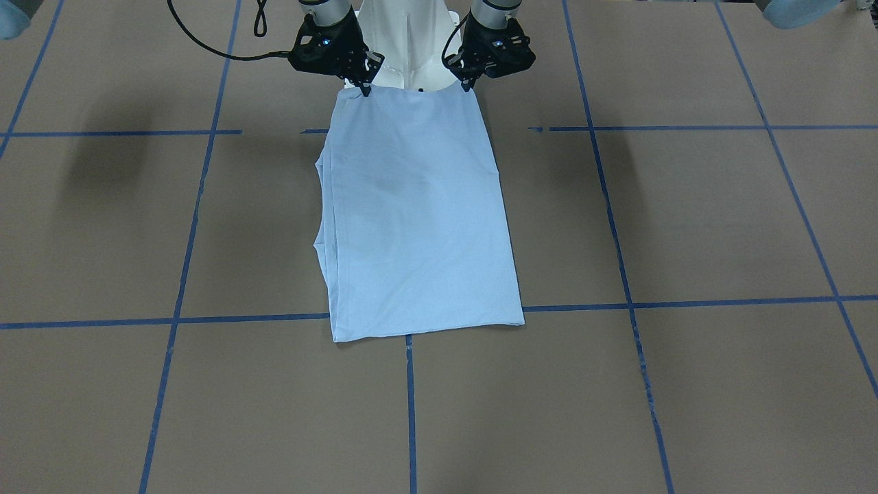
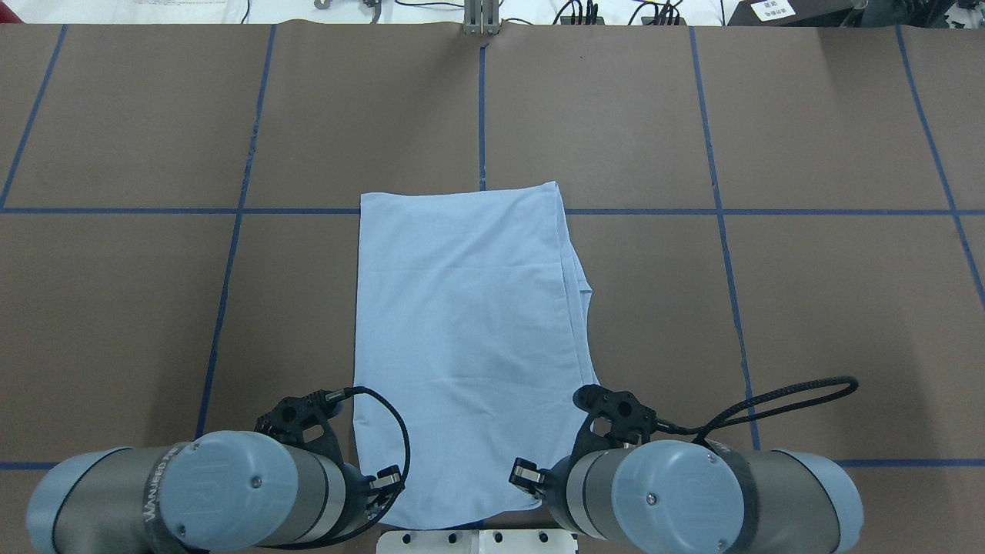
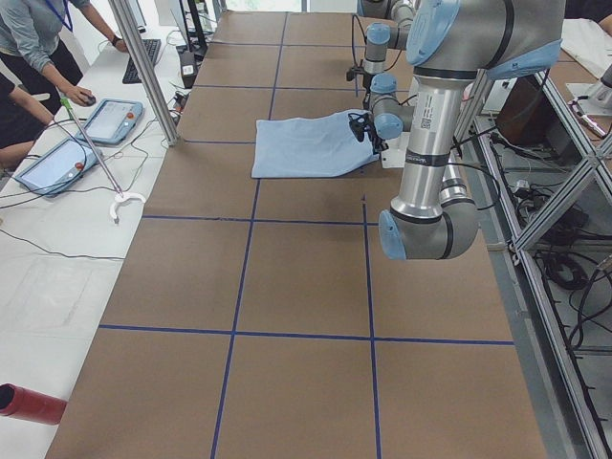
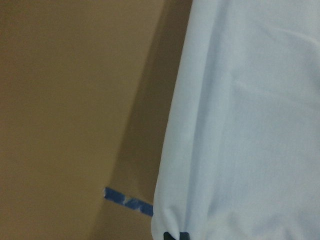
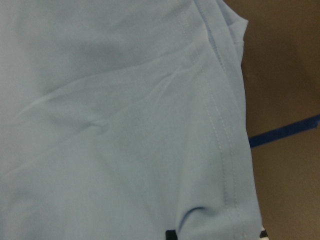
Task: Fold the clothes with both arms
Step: 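Lift the near edge with both grippers and fold it over the far edge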
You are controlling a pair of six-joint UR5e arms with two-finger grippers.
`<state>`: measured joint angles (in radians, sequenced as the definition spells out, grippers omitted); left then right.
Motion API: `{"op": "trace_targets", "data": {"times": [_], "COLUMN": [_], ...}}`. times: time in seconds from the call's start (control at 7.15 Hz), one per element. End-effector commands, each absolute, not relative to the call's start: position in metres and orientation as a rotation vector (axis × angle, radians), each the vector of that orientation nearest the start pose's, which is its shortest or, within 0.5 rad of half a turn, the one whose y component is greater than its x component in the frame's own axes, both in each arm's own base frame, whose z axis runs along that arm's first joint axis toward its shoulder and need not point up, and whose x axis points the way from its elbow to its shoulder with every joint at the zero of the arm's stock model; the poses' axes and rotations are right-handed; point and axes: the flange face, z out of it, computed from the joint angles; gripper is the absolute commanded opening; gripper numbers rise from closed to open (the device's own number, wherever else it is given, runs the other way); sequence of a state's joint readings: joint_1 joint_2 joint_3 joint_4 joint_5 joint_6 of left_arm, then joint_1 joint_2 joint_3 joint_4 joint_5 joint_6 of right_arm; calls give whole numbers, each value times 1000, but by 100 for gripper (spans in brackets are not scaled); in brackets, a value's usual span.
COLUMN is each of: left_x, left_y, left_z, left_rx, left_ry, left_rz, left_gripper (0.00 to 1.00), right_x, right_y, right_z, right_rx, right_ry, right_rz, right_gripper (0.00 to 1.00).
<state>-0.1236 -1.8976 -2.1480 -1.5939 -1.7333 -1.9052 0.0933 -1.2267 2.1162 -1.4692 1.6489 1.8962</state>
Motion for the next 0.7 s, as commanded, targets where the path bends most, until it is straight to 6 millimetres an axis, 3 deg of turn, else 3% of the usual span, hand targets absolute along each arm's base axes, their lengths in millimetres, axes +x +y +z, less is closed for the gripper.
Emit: {"op": "trace_targets", "data": {"times": [0.0, 0.28, 0.56], "left_x": [498, 500, 488], "left_y": [-173, -192, -237], "left_z": [237, 230, 218], "left_rx": [-253, -211, -128], "left_ry": [896, 917, 952], "left_rz": [-337, -313, -304], "left_gripper": [0, 0, 0], "right_x": [-516, -509, -520], "right_y": [-167, -205, -259], "right_z": [233, 233, 226], "right_rx": [-198, -159, -109], "right_ry": [-971, -983, -982], "right_rz": [330, 390, 463], "right_gripper": [0, 0, 0]}}
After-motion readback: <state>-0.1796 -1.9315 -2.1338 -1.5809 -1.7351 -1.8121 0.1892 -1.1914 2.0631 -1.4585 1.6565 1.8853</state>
